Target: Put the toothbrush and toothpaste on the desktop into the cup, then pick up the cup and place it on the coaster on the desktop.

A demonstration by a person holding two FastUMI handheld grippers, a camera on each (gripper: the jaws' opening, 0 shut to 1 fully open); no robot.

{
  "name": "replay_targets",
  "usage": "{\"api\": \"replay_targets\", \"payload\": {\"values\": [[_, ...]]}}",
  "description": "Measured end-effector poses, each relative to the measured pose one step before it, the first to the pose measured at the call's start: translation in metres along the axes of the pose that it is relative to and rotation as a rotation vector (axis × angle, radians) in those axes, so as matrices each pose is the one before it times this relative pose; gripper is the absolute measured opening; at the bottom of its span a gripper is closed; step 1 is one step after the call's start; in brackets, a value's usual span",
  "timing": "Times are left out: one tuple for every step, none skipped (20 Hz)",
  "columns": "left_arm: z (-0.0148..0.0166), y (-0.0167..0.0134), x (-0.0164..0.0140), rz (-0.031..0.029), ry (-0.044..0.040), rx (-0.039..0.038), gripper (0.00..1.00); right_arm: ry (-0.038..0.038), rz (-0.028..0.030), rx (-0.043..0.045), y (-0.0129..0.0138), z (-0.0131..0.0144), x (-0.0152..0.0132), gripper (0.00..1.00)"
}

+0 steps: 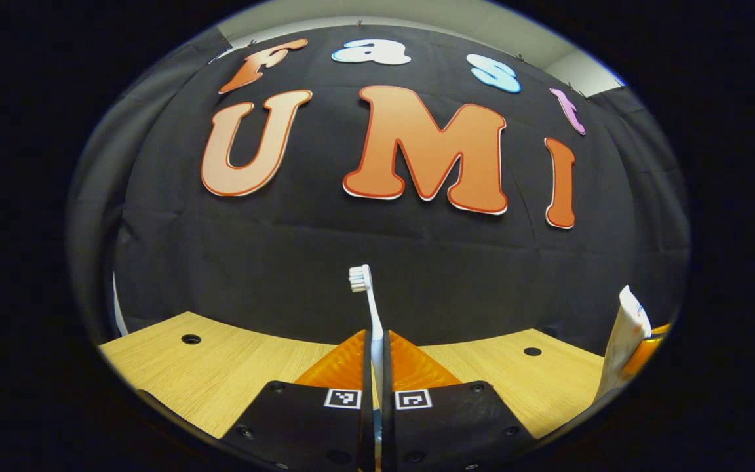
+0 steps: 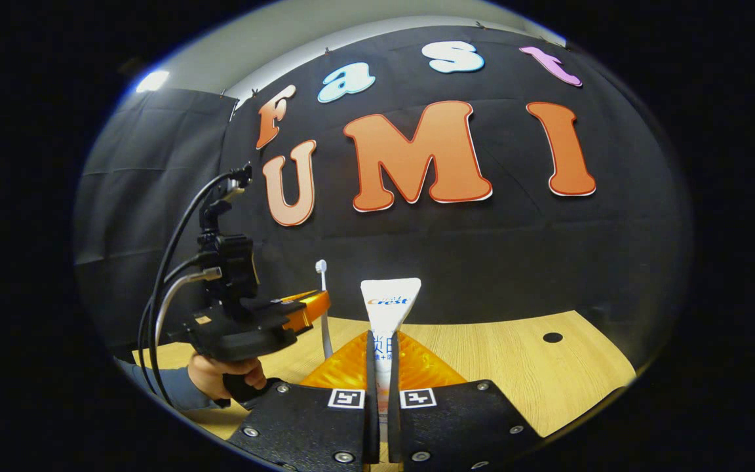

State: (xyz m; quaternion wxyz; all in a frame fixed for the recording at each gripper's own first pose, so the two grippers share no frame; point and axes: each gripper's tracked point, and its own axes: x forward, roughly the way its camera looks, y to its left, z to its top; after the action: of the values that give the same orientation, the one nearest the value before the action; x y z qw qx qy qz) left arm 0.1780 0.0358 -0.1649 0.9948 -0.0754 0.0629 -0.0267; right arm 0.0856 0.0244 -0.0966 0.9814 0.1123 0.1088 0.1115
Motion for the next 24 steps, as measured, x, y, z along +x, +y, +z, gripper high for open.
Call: {"api": "replay_targets", "payload": {"values": [[-0.00424,-0.00175,0.00301,-0.00535,0.00559,0.00967,0.04,-0.00345,-0.00073,0.00063,0.00019,0.00108,0.00189,0.05],[-0.00471,-0.00132,0.00262,-0.00562,0.00759,0.00661,0.04,0.00046,-0.00073,-0.00169,-0.00007,-0.00105,0.00084,0.05],[-0.00456,0.00026,0.00221,0.00089,0.00708,0.00286,0.04,0.00125,0.00118,-0.0033,0.00015,-0.00051,0.00146,0.05],[-0.00466,-0.00097,0.00163,-0.00745,0.01127,-0.00088,0.04,0.00055,-0.0015,-0.00239,-0.0004,-0.00082,0.00096,0.05],[-0.00559,-0.00159,0.00227,-0.0037,0.0098,0.00086,0.04,-0.00127,0.00028,-0.00235,0.00004,-0.00019,0.00091,0.05],[-0.00407,-0.00129,0.00101,-0.00609,0.01175,0.00285,0.04,-0.00028,-0.00056,-0.00206,0.0,0.00034,0.00083,0.05],[-0.0041,-0.00003,0.00141,-0.00012,0.00828,0.00359,0.04,-0.00199,-0.00078,-0.00461,-0.00018,0.00048,0.00083,0.05],[-0.00498,-0.00054,0.00114,-0.00489,0.0123,0.00197,0.05,-0.00295,-0.00539,-0.00089,-0.00097,0.00079,0.001,0.05],[-0.00539,-0.0009,0.00064,-0.0072,0.0069,0.00169,0.04,-0.00314,-0.00352,0.00201,-0.00107,0.00064,0.00096,0.05],[-0.0056,-0.00139,0.00187,-0.00443,0.01369,0.00663,0.04,-0.00338,-0.00119,0.00374,0.00114,0.00033,0.0014,0.05],[-0.004,-0.00103,0.00001,-0.00589,0.00406,0.00828,0.04,-0.0038,-0.00252,0.00335,-0.00036,0.00123,0.00157,0.05],[-0.00276,-0.0006,0.00023,-0.00305,0.00238,0.01083,0.04,-0.00351,-0.00138,-0.00076,0.00088,0.00033,0.00105,0.05],[-0.00379,-0.00028,0.00036,-0.00293,0.00358,0.0087,0.04,-0.00227,-0.00665,0.00101,-0.00077,0.00055,0.00184,0.05],[-0.00367,-0.00132,0.00043,-0.00606,0.00466,0.00572,0.04,-0.00034,-0.00906,0.00521,-0.00212,-0.00065,0.00066,0.05],[-0.00485,-0.00162,0.0012,-0.00353,0.01017,0.00198,0.04,-0.0011,-0.00516,0.00881,-0.00023,0.00058,0.0019,0.05],[-0.00473,-0.00266,0.00007,-0.00704,0.00873,-0.00015,0.04,-0.00388,0.00277,0.00526,0.00186,0.00107,0.00152,0.05],[-0.00408,0.00026,0.00034,-0.00426,0.00885,0.00129,0.04,-0.00526,0.00176,0.0037,0.00146,0.00202,0.00197,0.05],[-0.00497,-0.00037,0.0004,-0.00301,0.00946,0.00352,0.05,-0.00562,0.00108,0.00364,0.00032,0.00084,0.00146,0.05],[-0.00207,0.00129,-0.0006,0.0008,0.00434,0.00726,0.05,-0.00133,-0.00122,0.00573,-0.00052,0.00064,0.00267,0.05],[-0.00115,0.00117,-0.00185,0.00336,0.00247,0.00087,0.05,-0.00214,-0.00034,0.00665,-0.00009,0.0005,0.00205,0.05],[-0.00001,-0.00043,0.00022,-0.00651,0.0015,-0.00717,0.05,0.00055,-0.0018,0.0058,-0.00046,0.00059,0.00296,0.05],[-0.00111,-0.00079,-0.00142,-0.00733,-0.00007,-0.0085,0.06,-0.00101,0.00167,0.00199,0.00066,-0.00051,0.0016,0.05],[-0.00143,-0.00138,-0.00045,-0.01176,0.00843,-0.00987,0.06,-0.0015,-0.00216,0.00216,0.00071,0.00058,0.00314,0.05],[-0.00264,-0.00214,-0.00154,-0.01509,0.0145,-0.00918,0.07,-0.00177,0.00224,0.00354,-0.00006,0.00068,0.00249,0.05]]}}
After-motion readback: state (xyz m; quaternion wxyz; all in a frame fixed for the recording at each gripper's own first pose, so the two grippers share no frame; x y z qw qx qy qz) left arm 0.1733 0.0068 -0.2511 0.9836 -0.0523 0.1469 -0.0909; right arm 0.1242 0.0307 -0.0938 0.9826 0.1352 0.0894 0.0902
